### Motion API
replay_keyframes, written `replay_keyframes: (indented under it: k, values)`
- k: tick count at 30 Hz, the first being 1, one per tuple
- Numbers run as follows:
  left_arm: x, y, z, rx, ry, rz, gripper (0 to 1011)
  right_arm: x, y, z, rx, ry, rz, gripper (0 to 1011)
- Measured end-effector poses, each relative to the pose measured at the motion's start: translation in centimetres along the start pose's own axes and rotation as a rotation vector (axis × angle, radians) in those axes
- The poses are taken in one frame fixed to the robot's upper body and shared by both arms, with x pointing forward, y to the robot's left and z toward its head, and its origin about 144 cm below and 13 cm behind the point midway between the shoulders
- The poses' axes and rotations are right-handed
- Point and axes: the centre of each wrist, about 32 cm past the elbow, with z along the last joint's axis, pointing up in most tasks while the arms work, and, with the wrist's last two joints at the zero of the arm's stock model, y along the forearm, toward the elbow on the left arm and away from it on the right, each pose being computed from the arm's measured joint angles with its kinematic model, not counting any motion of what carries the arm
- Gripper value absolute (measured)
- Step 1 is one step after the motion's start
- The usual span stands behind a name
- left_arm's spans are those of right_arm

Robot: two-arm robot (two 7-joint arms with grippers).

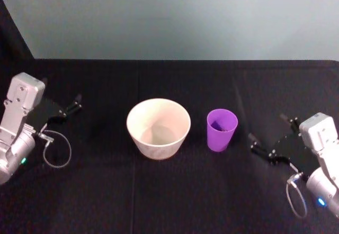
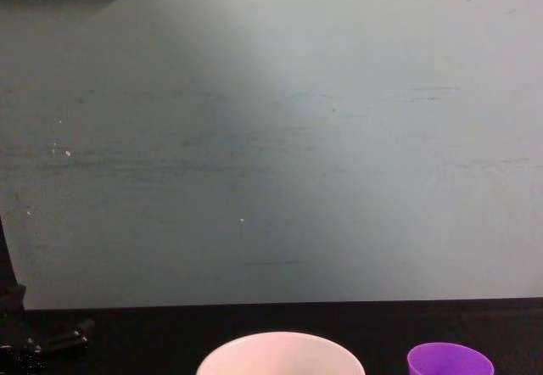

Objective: Pick up the cup and pour the mung beans from the cup into the bowl.

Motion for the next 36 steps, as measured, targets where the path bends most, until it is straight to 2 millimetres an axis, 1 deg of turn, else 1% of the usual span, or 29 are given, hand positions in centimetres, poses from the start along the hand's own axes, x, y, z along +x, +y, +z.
replay_keyframes:
  k: [6, 14, 22, 28, 36]
  values:
    - [0.0, 0.0, 0.0, 0.000, 0.000, 0.000, 1000, -1.2, -0.8, -0.1, -0.004, 0.017, 0.055, 1004]
    - [0.0, 0.0, 0.0, 0.000, 0.000, 0.000, 1000, -2.5, -0.5, 0.0, 0.028, 0.091, 0.114, 1004]
    - [0.0, 0.0, 0.0, 0.000, 0.000, 0.000, 1000, -3.6, 1.3, 0.0, 0.053, 0.154, 0.142, 1004]
    - [0.0, 0.0, 0.0, 0.000, 0.000, 0.000, 1000, -4.2, 2.9, 0.0, 0.066, 0.190, 0.146, 1004]
    - [0.0, 0.0, 0.0, 0.000, 0.000, 0.000, 1000, -4.9, 4.5, 0.2, 0.082, 0.248, 0.143, 1004]
